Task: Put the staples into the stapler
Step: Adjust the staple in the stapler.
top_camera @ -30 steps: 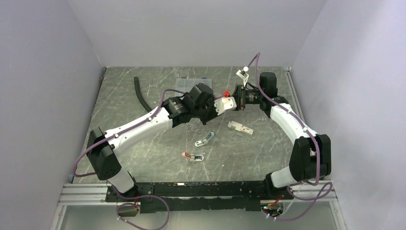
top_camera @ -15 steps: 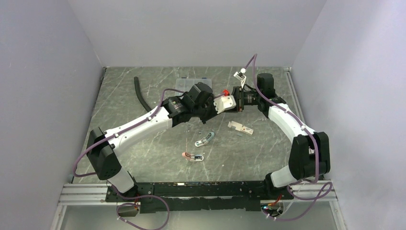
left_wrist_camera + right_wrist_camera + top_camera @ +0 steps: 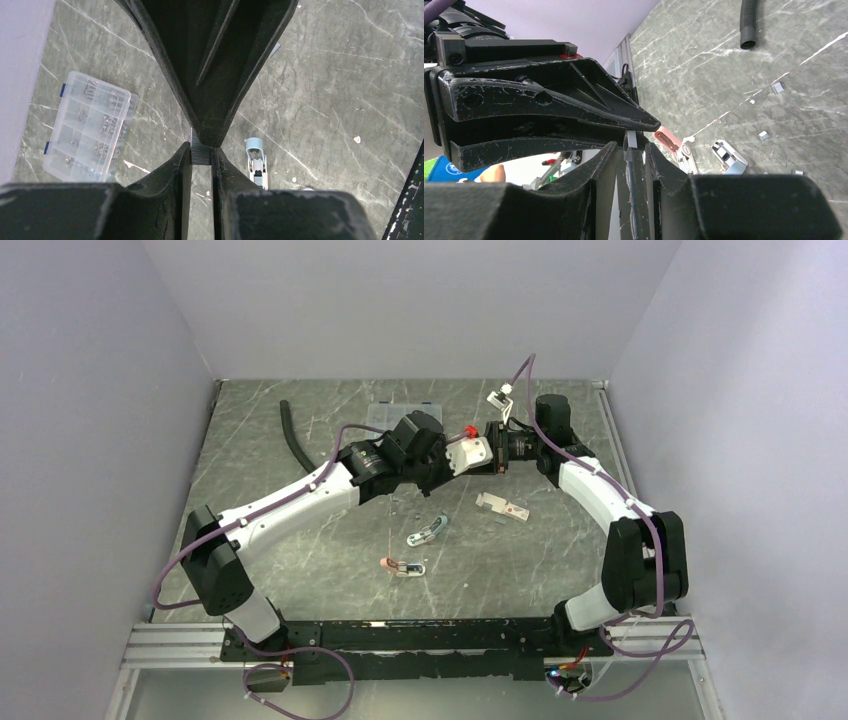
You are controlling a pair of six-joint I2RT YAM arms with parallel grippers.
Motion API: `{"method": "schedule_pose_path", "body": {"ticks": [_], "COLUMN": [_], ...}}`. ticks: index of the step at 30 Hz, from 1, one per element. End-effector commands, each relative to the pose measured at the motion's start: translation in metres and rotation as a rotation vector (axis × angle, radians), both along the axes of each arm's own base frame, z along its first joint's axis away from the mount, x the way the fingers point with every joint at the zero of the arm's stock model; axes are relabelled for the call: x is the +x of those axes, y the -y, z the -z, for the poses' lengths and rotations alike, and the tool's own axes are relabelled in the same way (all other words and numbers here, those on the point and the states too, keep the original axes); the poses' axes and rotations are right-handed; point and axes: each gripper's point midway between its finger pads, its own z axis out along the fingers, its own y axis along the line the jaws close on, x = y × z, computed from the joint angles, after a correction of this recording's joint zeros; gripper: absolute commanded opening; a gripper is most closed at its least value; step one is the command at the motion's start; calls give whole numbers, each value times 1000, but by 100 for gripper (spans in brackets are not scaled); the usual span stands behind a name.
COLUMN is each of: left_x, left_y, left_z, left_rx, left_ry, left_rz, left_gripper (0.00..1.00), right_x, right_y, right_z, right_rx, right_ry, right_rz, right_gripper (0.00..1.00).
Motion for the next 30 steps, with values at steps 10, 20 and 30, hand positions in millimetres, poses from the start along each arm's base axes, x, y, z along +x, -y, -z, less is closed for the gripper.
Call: {"method": "schedule_pose_path", "body": {"ticks": [10,20,30], "left_x": [5,5,5], "left_y": [11,11,13], "left_z": [-14,-14,-9], "left_rx": [-59,-57,-47], "left_ry": [16,15,8], "left_rz": [3,8,15], "left_gripper": [11,11,13], "right_x": [1,1,3], "right_y": [-3,-3,-3], "right_z": [-6,-6,-3], "right_rx": [27,29,24], "right_ry": [24,13,-1], "right_rz": [-28,-31,-22], "right_gripper": [27,24,17]}}
